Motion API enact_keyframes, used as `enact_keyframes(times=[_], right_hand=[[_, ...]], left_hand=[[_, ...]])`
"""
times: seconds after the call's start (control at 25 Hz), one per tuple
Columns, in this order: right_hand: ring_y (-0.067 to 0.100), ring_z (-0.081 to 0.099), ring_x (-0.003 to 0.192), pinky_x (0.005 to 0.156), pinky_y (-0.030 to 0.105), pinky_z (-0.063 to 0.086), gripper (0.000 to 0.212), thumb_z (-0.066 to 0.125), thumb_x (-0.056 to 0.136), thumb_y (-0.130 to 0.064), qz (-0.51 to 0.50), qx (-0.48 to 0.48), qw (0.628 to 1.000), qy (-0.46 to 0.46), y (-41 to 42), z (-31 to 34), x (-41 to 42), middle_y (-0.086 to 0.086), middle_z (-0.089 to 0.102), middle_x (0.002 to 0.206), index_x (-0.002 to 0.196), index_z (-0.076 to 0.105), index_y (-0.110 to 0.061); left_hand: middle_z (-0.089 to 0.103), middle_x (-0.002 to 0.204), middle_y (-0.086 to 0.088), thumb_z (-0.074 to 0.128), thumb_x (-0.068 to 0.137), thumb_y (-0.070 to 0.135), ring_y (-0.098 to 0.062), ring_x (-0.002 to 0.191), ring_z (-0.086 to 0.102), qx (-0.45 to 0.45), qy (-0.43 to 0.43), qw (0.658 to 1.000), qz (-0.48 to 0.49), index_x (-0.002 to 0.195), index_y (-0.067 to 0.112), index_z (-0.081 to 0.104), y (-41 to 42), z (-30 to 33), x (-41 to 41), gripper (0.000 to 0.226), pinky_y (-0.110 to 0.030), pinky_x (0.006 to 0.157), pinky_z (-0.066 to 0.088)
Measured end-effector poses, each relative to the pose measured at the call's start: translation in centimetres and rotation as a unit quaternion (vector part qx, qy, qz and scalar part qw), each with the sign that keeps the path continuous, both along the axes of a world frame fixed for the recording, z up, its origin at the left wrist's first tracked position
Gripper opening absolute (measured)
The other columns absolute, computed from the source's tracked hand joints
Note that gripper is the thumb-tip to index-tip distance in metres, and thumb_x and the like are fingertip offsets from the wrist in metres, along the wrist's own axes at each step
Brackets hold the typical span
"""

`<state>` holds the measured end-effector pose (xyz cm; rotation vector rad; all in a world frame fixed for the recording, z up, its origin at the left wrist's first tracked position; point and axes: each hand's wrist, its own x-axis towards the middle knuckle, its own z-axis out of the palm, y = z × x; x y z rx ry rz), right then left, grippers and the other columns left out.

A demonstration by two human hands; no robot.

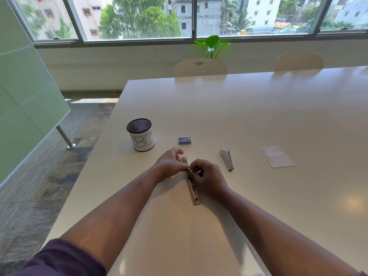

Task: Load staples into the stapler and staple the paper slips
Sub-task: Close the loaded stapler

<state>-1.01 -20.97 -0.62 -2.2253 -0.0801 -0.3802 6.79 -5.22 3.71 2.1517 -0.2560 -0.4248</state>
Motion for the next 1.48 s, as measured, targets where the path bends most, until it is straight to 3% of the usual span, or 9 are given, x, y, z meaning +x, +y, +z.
enact_keyframes(times=[0.16,0.4,0.48,0.72,0.88,1.0,1.12,1.28,1.48], right_hand=[[0.005,0.064,0.07,0.067,0.032,0.055,0.007,0.07,0.079,-0.026,-0.001,-0.001,1.0,-0.006,0.1,-0.2,0.1,-0.011,0.067,0.078,0.084,0.065,-0.029],[0.005,0.065,0.069,0.066,0.03,0.055,0.009,0.07,0.079,-0.026,0.002,0.0,1.0,-0.002,0.1,-0.2,0.3,-0.011,0.067,0.077,0.083,0.065,-0.032],[0.005,0.065,0.069,0.066,0.03,0.055,0.009,0.07,0.08,-0.025,0.001,0.002,1.0,0.001,0.1,-0.2,0.3,-0.011,0.068,0.078,0.084,0.065,-0.031],[0.003,0.065,0.067,0.065,0.029,0.054,0.009,0.067,0.083,-0.034,-0.002,0.015,1.0,0.01,0.3,-0.1,-0.1,-0.016,0.068,0.082,0.091,0.062,-0.035],[-0.005,0.059,0.073,0.062,0.018,0.044,0.018,0.063,0.085,-0.033,-0.002,-0.021,1.0,-0.008,0.5,-0.1,-0.3,-0.022,0.064,0.087,0.101,0.057,-0.041],[-0.001,0.057,0.071,0.065,0.023,0.046,0.023,0.062,0.089,-0.032,-0.003,-0.051,0.999,-0.011,0.8,-0.1,-0.3,-0.02,0.064,0.097,0.109,0.057,-0.042],[0.005,0.06,0.079,0.071,0.026,0.046,0.026,0.059,0.092,-0.033,-0.004,-0.077,0.997,-0.02,0.9,-0.1,-0.1,-0.013,0.066,0.109,0.118,0.062,-0.038],[0.024,0.062,0.102,0.081,0.028,0.043,0.035,0.048,0.094,-0.038,0.0,-0.133,0.991,-0.018,1.2,-0.3,0.3,0.0,0.066,0.113,0.122,0.067,-0.029],[0.022,0.06,0.109,0.087,0.03,0.044,0.049,0.044,0.09,-0.056,-0.008,-0.119,0.993,0.013,1.3,-0.3,0.4,-0.002,0.062,0.118,0.127,0.065,-0.031]], left_hand=[[0.062,0.084,0.003,0.078,0.074,0.016,-0.016,0.076,0.057,0.004,0.008,0.999,0.04,0.102,0.025,0.068,-0.3,-0.1,0.3,0.031,-0.029,0.069,0.047],[0.071,0.091,0.003,0.071,0.072,0.024,-0.018,0.089,0.065,0.017,0.009,0.996,0.089,0.088,0.028,0.072,-0.8,-0.3,0.7,0.017,-0.036,0.082,0.054],[0.072,0.088,0.003,0.07,0.072,0.021,-0.017,0.088,0.065,0.01,0.016,0.995,0.099,0.084,0.026,0.073,-0.9,-0.2,0.8,0.013,-0.034,0.079,0.054],[0.071,0.076,-0.003,0.075,0.077,0.01,-0.018,0.074,0.061,-0.024,0.049,0.993,0.105,0.081,0.017,0.077,-0.6,0.0,1.4,0.008,-0.032,0.071,0.053],[0.072,0.076,-0.001,0.074,0.077,0.014,-0.016,0.071,0.063,-0.008,0.028,0.995,0.1,0.082,0.019,0.077,-0.6,-0.2,1.4,0.008,-0.034,0.074,0.057],[0.071,0.073,-0.001,0.074,0.077,0.013,-0.016,0.068,0.063,-0.016,0.034,0.995,0.094,0.082,0.017,0.077,-0.5,-0.3,1.7,0.007,-0.034,0.072,0.057],[0.07,0.069,-0.002,0.074,0.079,0.011,-0.016,0.064,0.061,-0.031,0.046,0.994,0.093,0.082,0.015,0.077,-0.4,-0.4,1.9,0.006,-0.029,0.063,0.053],[0.069,0.068,-0.005,0.074,0.077,0.008,-0.018,0.062,0.058,-0.056,0.065,0.991,0.106,0.08,0.013,0.077,-0.5,-0.8,1.9,0.006,-0.031,0.066,0.052],[0.072,0.069,0.0,0.075,0.078,0.012,-0.014,0.061,0.061,-0.056,0.062,0.99,0.112,0.077,0.017,0.078,-0.5,-0.9,1.9,0.006,-0.026,0.06,0.052]])
